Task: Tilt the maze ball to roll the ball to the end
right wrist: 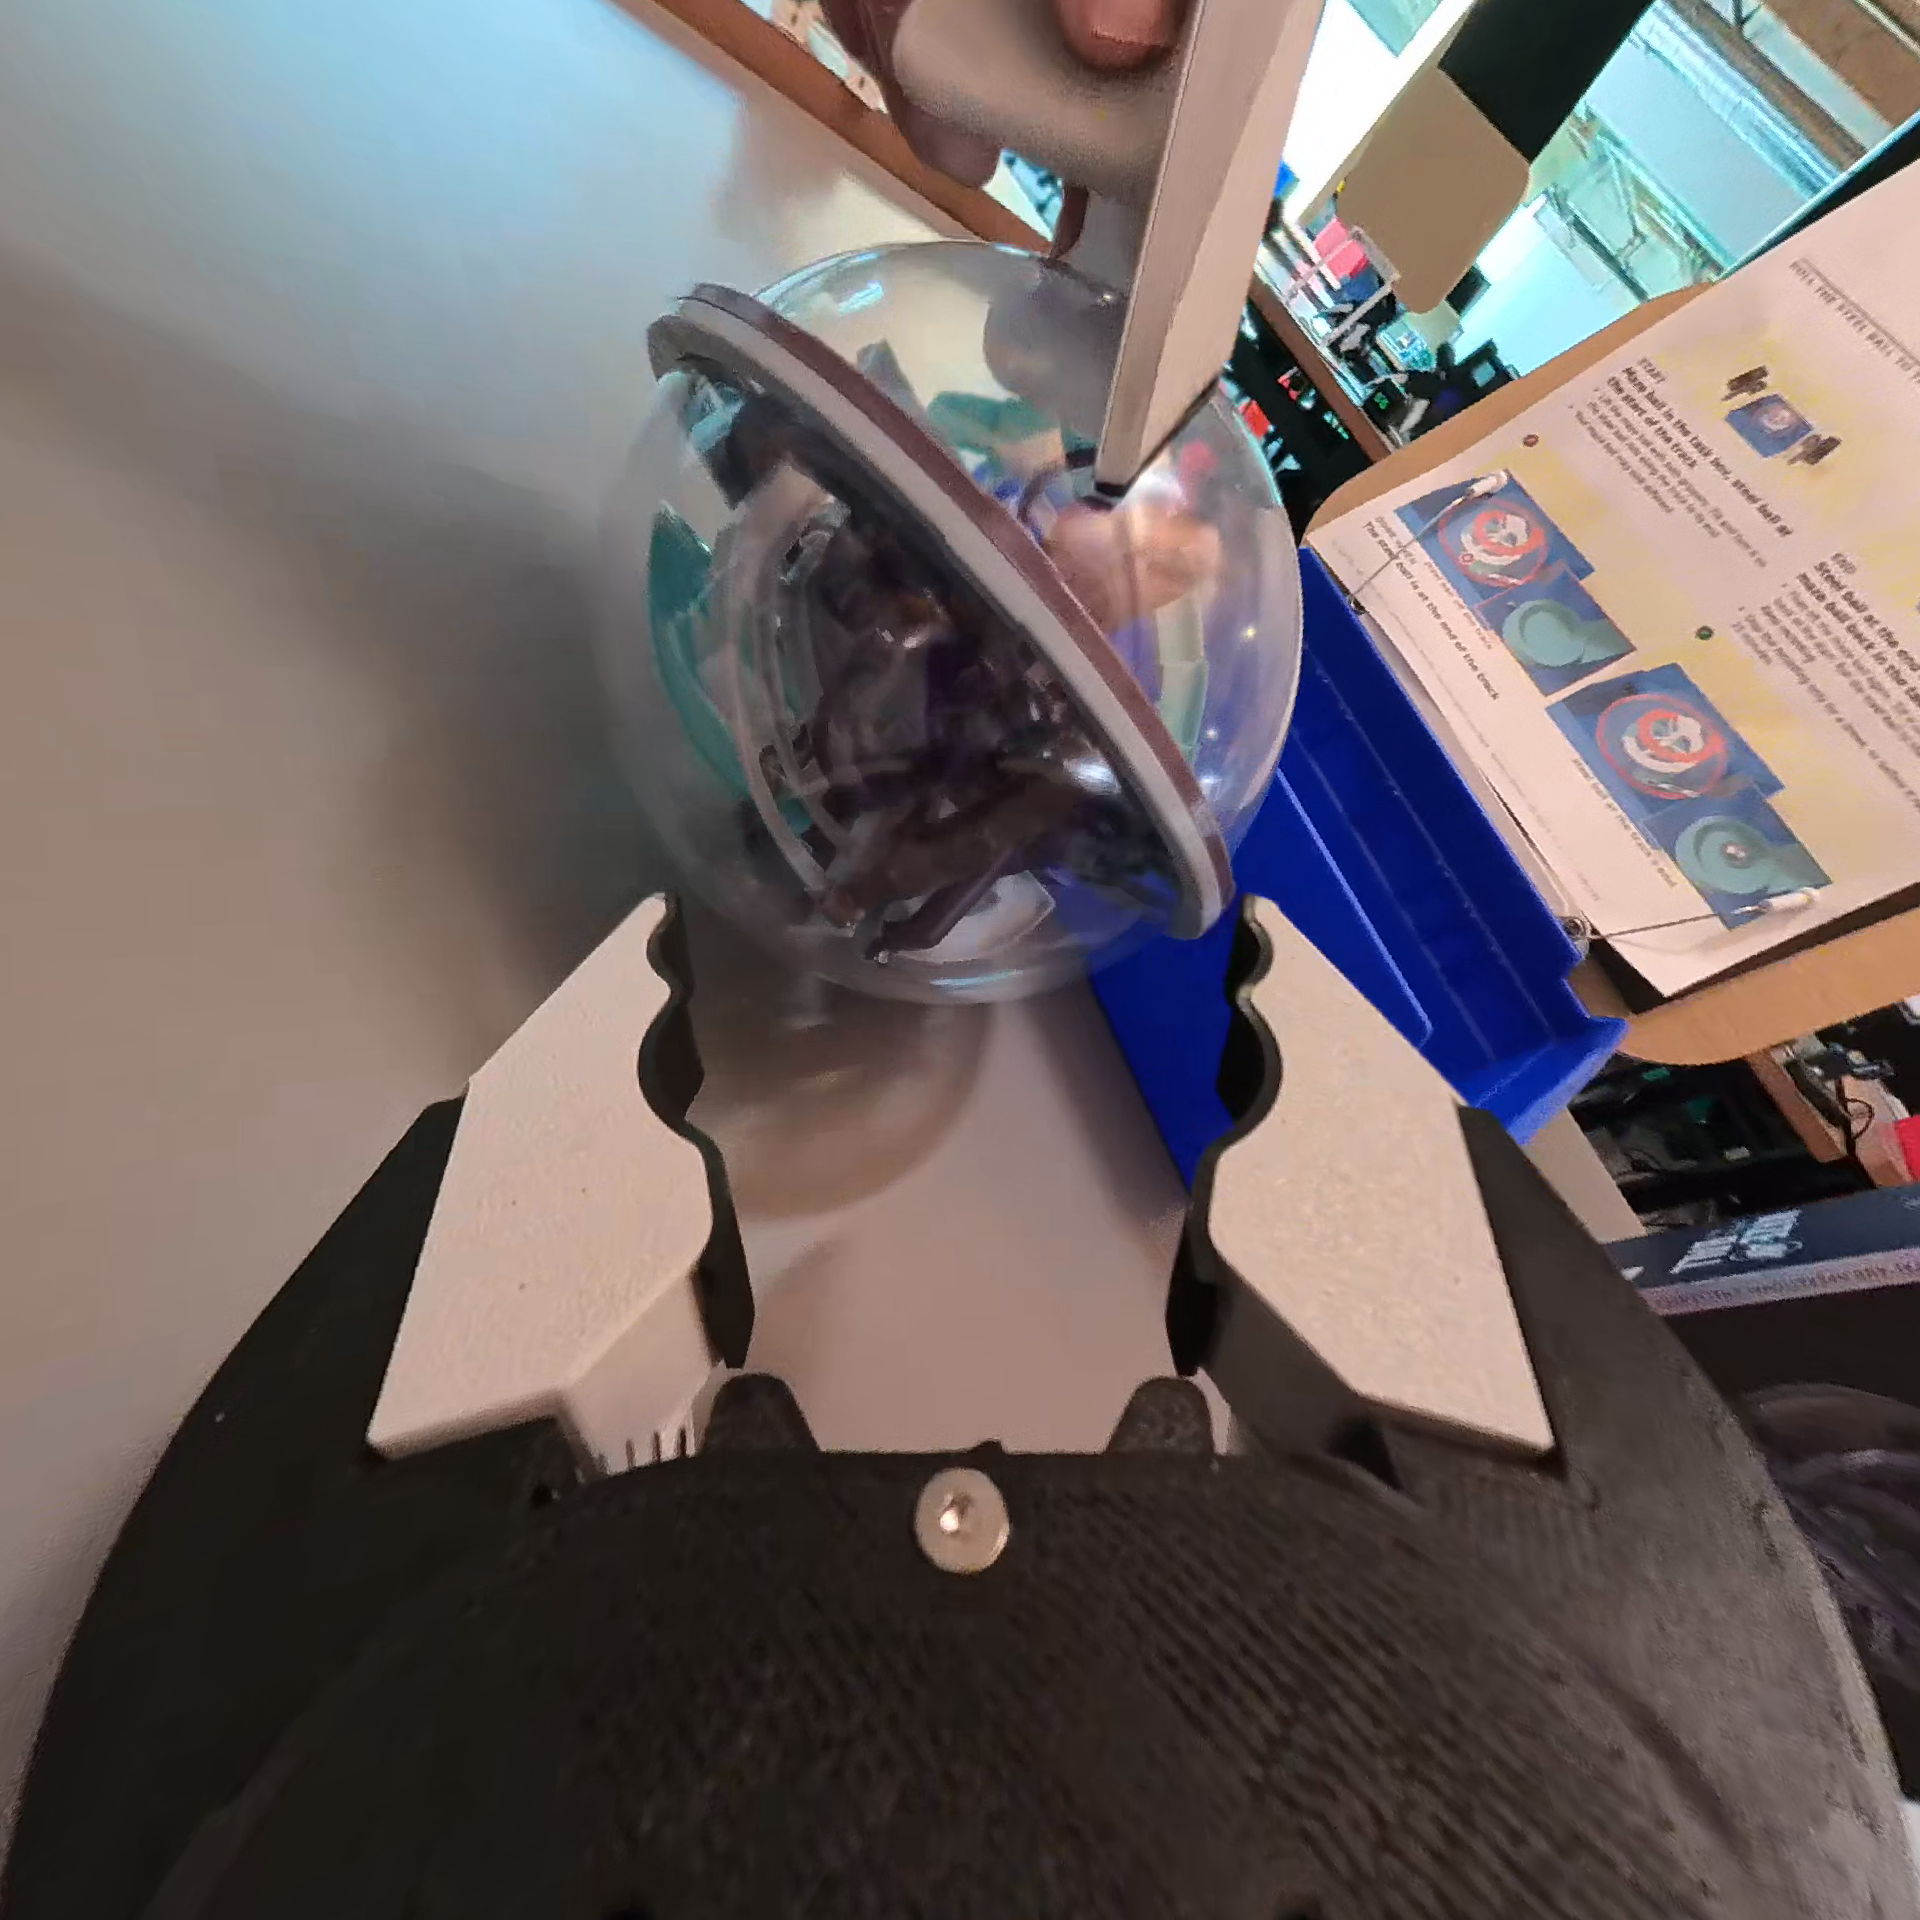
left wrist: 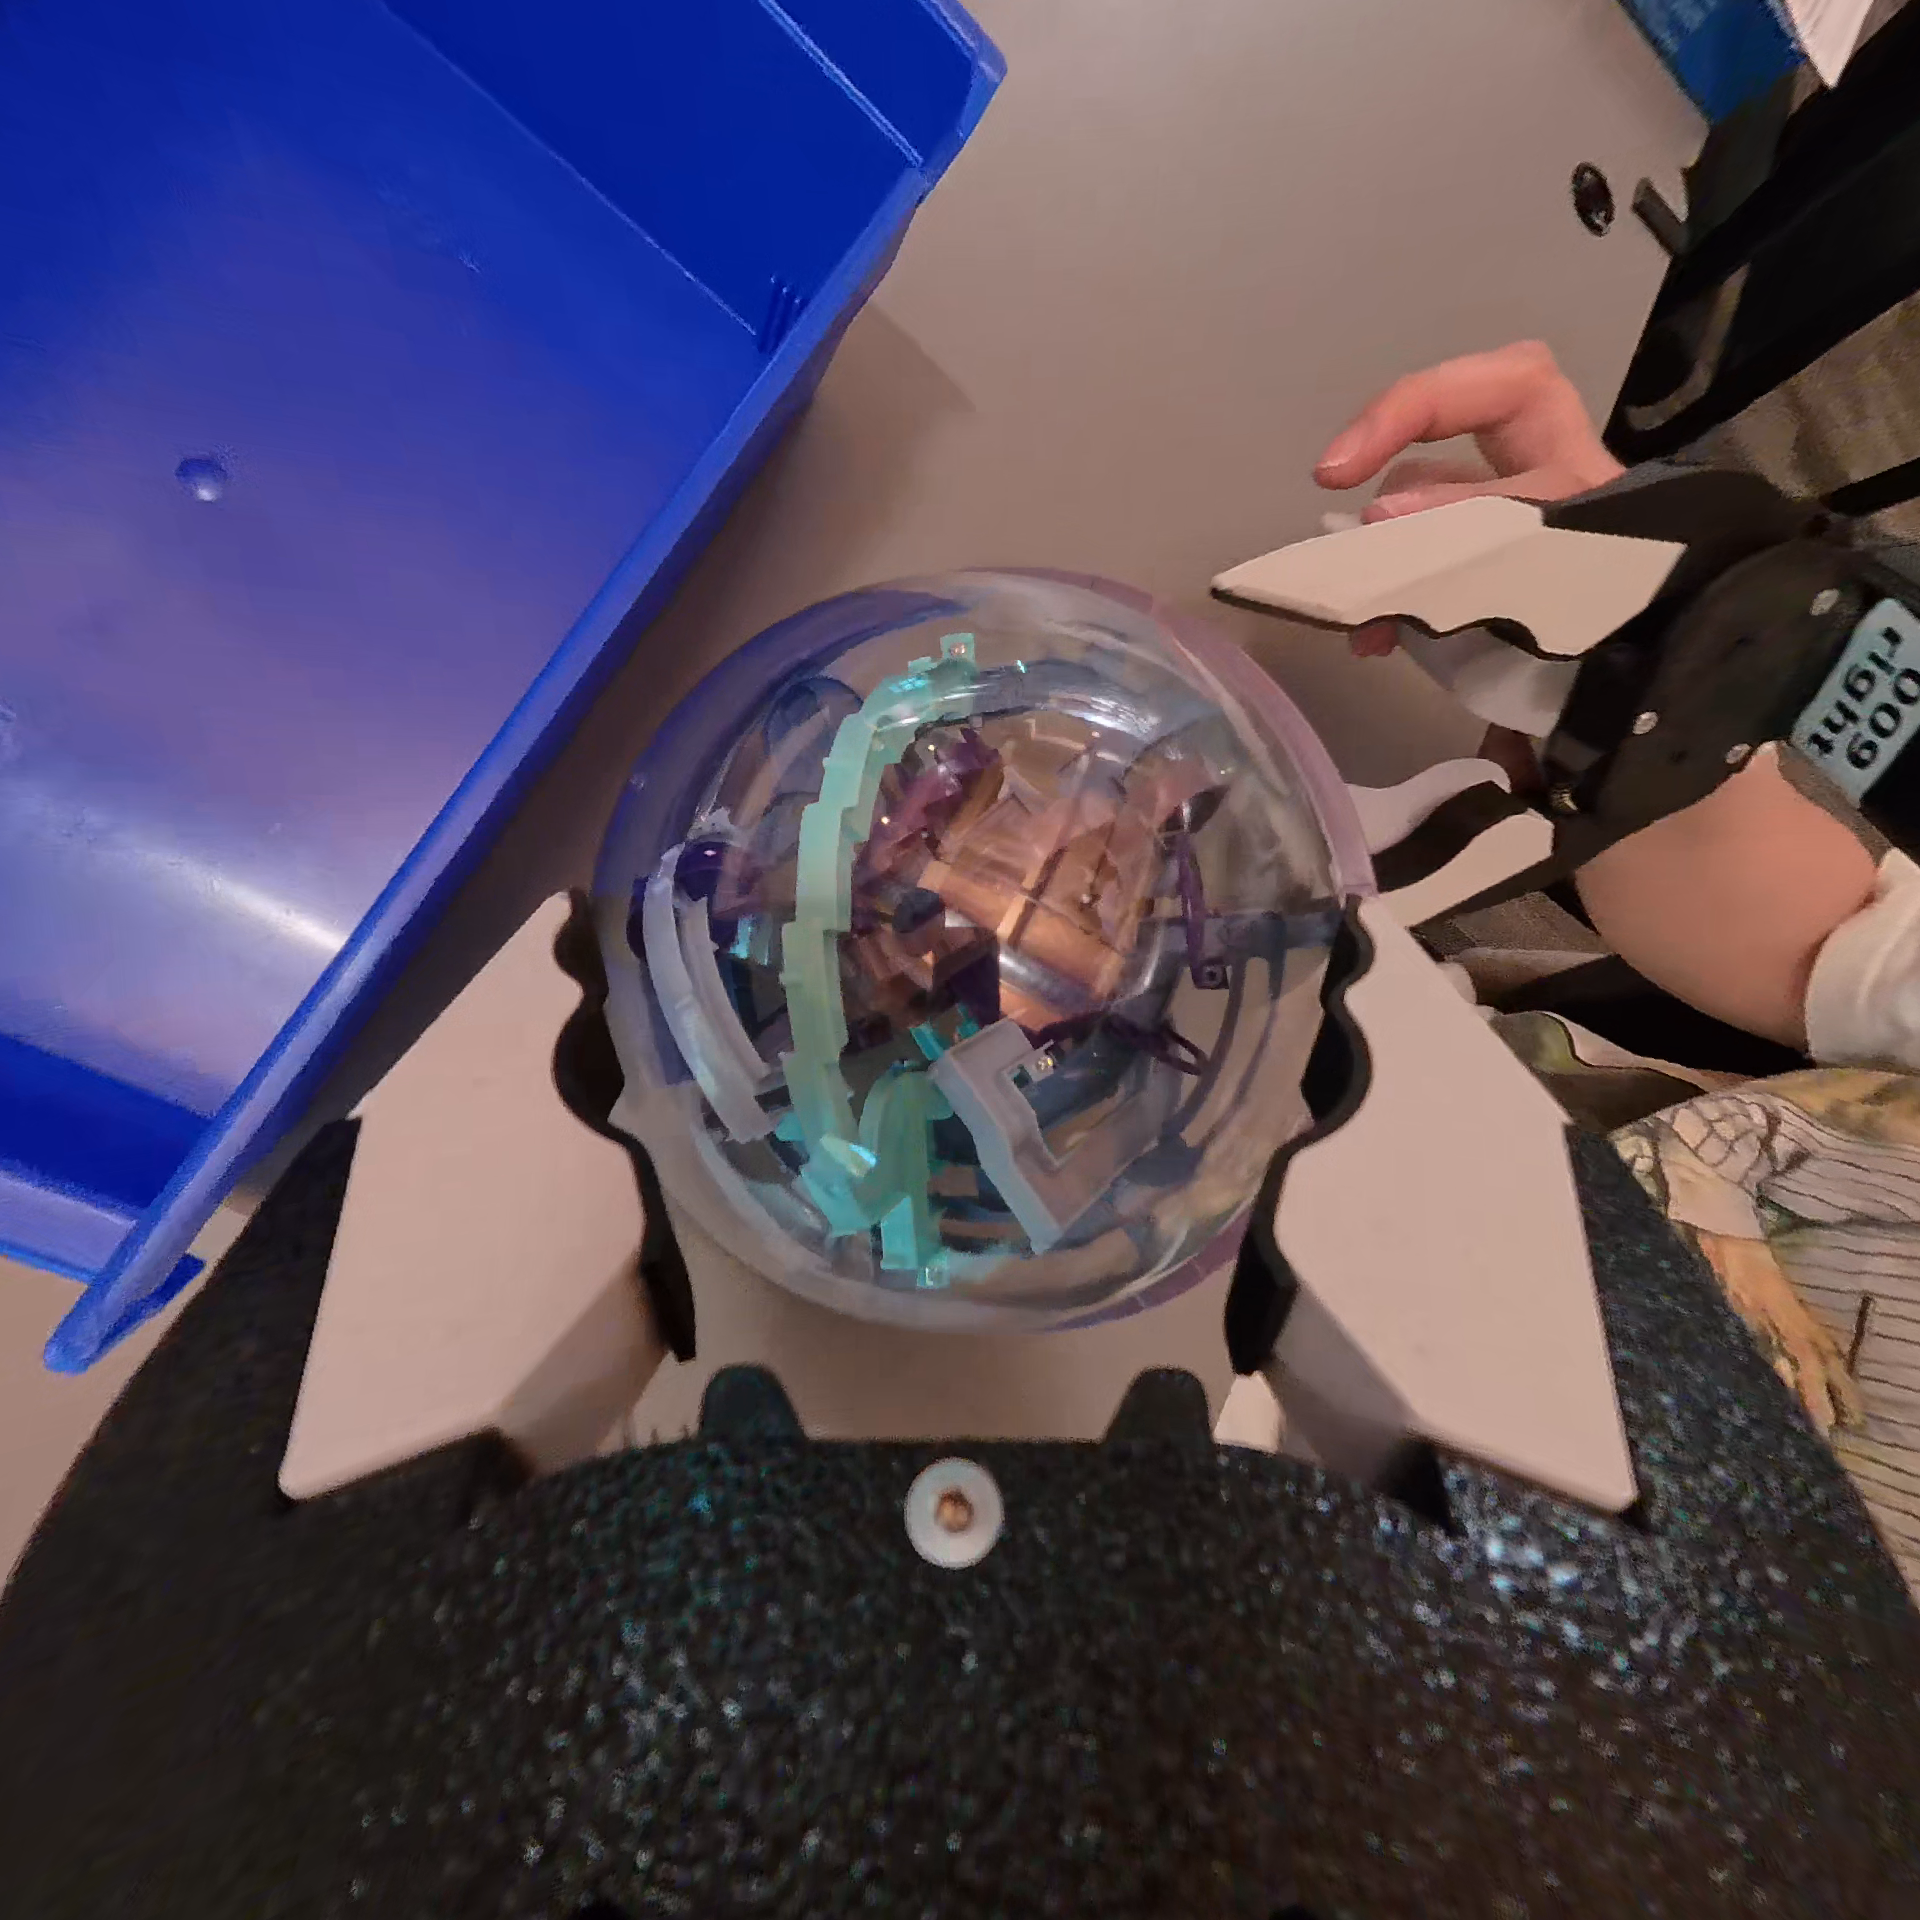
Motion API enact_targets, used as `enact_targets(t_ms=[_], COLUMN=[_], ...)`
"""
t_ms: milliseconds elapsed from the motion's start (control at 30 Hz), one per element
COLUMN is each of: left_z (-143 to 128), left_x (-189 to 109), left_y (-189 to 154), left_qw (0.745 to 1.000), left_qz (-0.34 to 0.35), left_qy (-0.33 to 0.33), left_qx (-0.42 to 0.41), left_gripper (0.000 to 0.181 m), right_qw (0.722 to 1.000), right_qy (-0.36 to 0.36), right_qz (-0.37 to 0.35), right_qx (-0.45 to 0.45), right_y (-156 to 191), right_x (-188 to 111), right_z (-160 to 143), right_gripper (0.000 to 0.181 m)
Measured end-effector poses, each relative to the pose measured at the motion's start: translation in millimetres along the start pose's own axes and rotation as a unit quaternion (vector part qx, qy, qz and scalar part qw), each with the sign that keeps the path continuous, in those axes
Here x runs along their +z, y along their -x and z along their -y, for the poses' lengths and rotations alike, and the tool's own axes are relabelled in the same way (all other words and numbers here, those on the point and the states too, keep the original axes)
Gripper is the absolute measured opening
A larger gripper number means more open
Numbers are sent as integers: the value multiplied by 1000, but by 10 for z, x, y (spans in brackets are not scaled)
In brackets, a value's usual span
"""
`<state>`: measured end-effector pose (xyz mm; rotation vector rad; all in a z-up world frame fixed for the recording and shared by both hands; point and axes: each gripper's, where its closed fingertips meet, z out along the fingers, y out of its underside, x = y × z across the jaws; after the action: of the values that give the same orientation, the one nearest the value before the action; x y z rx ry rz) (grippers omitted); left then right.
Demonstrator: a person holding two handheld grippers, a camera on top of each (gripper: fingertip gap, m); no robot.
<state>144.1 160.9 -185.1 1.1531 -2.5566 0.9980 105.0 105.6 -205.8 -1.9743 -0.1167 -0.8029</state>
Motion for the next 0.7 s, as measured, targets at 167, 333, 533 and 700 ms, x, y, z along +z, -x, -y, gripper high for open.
enact_targets(t_ms=[167,333,533,700], left_z=[6,-101,-270,-420], left_x=[13,-48,-151,-212], left_y=[-20,-103,-206,-297], left_qw=[1000,997,981,965], left_qz=[10,11,4,11], left_qy=[-2,-41,-129,-159], left_qx=[4,61,141,210], left_gripper=[132,132,132,132], right_qw=[1000,999,999,997], right_qy=[11,-18,-29,-28], right_qz=[-15,-16,-20,-8], right_qx=[-18,-22,-35,-70], right_y=[-38,24,69,208], right_x=[-60,-68,-8,48], right_z=[-27,66,147,191], right_gripper=[103,107,107,110])
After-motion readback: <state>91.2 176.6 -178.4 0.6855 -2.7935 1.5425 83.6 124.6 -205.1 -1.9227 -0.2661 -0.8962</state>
